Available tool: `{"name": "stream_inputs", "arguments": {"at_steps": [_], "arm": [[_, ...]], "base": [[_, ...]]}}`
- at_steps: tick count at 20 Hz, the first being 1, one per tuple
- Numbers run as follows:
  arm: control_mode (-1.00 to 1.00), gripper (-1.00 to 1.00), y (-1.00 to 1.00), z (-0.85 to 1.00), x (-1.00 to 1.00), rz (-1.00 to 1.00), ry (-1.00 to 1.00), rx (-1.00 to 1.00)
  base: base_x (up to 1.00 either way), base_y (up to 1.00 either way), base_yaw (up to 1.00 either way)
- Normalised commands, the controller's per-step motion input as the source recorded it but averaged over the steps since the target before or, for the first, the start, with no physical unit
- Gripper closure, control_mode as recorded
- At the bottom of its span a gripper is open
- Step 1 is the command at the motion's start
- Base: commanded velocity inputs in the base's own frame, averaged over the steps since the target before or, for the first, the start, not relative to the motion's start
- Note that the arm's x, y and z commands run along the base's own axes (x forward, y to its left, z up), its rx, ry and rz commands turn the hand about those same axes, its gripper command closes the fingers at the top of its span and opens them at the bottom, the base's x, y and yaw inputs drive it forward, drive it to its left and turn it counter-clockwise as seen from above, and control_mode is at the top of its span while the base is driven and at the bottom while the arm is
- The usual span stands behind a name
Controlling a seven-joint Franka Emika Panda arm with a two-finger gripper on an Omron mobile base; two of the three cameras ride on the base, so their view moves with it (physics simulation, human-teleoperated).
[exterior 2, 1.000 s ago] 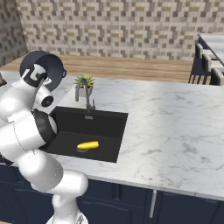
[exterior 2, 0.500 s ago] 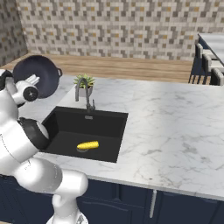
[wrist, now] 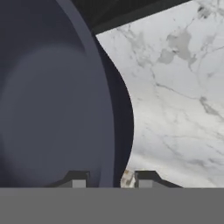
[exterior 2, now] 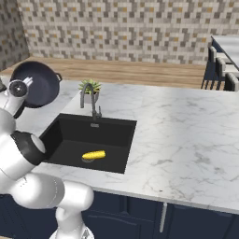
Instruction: Dump the corn from the pot into the sink. Then turn on the water and wash the corn. Then turn off the water and put the corn back in the pot.
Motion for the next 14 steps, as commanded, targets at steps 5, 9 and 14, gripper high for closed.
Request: {"name": "stream_inputs", "arguments": {"at_steps": [5,9,14], "arm": [[-1.00,1.00,0.00,-0.02,0.00,0.09,0.04,-0.29],[-1.00,1.00,0.00,-0.08,0.05,0.16,0.11,-0.33],[-1.00,1.00,0.00,-0.13,0.03,0.19,0.02,-0.25]], "base": [[0.00,0.00,0.00],[0.00,0.00,0.00],[0.00,0.00,0.00]]}}
